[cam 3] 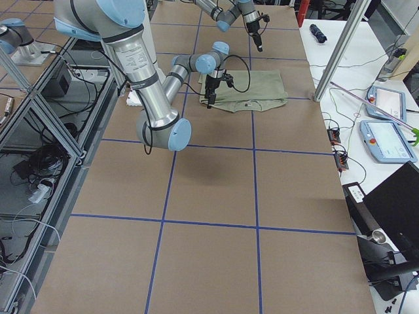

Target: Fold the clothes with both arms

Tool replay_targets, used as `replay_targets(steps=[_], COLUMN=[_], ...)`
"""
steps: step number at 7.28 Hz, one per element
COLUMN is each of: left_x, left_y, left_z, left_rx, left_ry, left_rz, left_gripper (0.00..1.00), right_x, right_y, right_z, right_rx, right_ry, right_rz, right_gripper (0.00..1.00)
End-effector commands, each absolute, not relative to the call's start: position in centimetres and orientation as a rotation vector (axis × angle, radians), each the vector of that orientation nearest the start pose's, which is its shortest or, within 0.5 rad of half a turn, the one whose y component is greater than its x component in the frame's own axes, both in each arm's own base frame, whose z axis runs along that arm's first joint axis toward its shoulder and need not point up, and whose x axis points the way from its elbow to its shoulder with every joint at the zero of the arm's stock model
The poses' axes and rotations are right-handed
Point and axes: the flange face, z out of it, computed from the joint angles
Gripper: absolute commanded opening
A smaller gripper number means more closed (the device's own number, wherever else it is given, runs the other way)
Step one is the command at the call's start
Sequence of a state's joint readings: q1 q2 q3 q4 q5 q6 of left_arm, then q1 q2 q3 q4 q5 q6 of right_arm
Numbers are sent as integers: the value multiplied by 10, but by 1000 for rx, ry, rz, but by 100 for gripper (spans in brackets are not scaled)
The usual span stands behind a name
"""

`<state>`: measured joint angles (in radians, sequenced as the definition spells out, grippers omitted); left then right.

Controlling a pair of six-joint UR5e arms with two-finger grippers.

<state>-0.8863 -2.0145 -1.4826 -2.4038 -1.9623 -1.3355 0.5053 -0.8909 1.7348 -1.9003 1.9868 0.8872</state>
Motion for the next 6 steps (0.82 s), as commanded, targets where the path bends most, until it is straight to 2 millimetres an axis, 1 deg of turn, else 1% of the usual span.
replay_targets(steps=[1, 2, 3, 4, 5, 6], left_x=[347, 347, 347, 348, 348, 348], left_y=[-580, -580, -580, -579, -579, -579], left_z=[348, 348, 349, 351, 351, 351], left_rx=[331, 329, 328, 325, 325, 325], left_ry=[1189, 1190, 1189, 1187, 1187, 1187], left_rz=[-330, -331, -331, -331, -331, -331], left_gripper=[50, 50, 50, 50, 50, 50], right_x=[-581, -605, -618, -629, -630, -634], right_y=[-435, -448, -448, -441, -442, -444], right_z=[194, 187, 194, 202, 204, 215], right_rx=[25, 15, -3, -1, 5, -5], right_ry=[-660, -628, -605, -581, -585, -566], right_rz=[-266, -258, -261, -271, -272, -270], right_gripper=[100, 100, 100, 100, 100, 100])
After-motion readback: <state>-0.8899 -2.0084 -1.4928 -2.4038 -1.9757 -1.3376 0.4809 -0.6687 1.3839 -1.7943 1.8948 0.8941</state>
